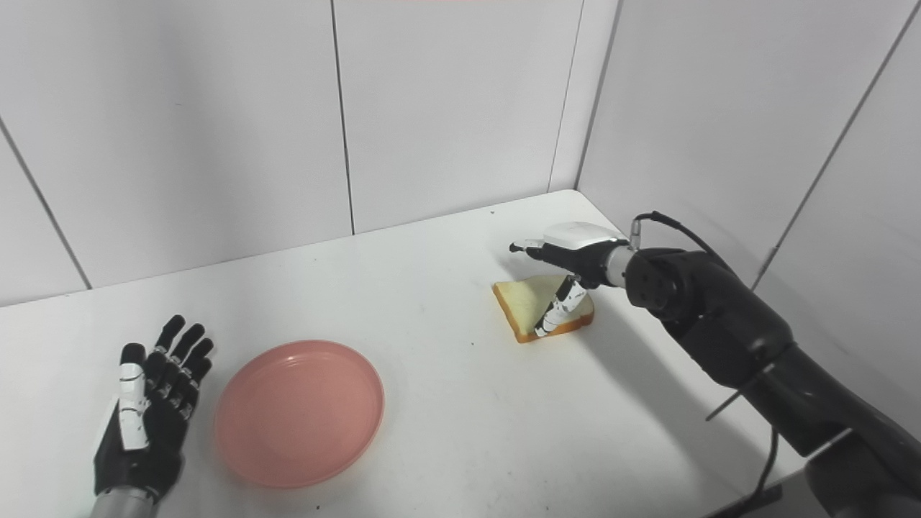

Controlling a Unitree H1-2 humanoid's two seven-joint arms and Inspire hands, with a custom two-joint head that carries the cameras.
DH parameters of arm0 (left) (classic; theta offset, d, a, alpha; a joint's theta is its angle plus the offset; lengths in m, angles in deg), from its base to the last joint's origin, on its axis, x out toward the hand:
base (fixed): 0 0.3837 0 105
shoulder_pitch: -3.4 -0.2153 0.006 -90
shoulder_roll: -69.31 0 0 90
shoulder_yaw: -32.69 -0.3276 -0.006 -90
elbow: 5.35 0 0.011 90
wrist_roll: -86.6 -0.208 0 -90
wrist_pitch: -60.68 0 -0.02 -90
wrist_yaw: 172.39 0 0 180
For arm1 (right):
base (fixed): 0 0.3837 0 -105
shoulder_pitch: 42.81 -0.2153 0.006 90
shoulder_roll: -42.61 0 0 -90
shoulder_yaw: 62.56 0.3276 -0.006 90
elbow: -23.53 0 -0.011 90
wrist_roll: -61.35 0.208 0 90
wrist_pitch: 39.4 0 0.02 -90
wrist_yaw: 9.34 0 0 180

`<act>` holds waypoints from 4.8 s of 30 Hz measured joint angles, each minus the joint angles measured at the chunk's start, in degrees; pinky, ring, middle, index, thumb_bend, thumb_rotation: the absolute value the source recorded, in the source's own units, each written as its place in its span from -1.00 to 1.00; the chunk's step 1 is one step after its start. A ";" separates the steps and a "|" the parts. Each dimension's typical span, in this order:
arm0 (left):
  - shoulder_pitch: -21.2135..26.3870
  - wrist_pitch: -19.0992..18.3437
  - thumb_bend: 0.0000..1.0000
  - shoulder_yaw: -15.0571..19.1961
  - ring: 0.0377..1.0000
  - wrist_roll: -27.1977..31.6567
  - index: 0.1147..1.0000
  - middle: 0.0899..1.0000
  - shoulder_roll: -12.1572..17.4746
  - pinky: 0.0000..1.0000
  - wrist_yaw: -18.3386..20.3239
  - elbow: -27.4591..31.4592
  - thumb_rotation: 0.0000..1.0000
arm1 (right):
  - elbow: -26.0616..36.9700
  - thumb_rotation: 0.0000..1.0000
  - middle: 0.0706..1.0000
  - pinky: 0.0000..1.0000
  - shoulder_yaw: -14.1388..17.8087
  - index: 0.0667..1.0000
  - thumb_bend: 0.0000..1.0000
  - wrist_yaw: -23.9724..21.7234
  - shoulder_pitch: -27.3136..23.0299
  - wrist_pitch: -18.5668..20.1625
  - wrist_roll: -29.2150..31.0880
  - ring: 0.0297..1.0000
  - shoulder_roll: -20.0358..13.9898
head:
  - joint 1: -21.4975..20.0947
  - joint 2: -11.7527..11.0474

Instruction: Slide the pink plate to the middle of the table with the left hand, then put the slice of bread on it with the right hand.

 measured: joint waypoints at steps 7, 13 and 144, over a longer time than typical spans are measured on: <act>-0.15 -1.55 0.40 0.00 0.89 0.01 0.84 0.86 -0.03 1.00 -0.02 0.78 1.00 | -1.89 -0.46 0.97 0.79 -1.07 0.94 1.00 -1.54 -1.12 -0.03 -1.11 0.94 0.46 | 0.00 0.44; -0.51 -1.95 0.40 0.00 0.89 0.00 0.84 0.86 -0.06 0.98 -0.09 1.57 1.00 | -2.67 -0.52 0.99 0.76 -1.92 0.96 1.00 -2.50 -1.66 -0.13 -1.56 0.94 0.45 | -0.17 0.79; -1.93 -3.91 0.44 -4.02 0.90 -1.87 0.80 0.88 -4.69 0.97 -4.62 3.49 1.00 | 13.80 -1.00 -0.18 -0.30 -5.70 -0.05 0.06 -5.33 -15.56 -3.38 3.31 -0.20 20.09 | 24.78 6.94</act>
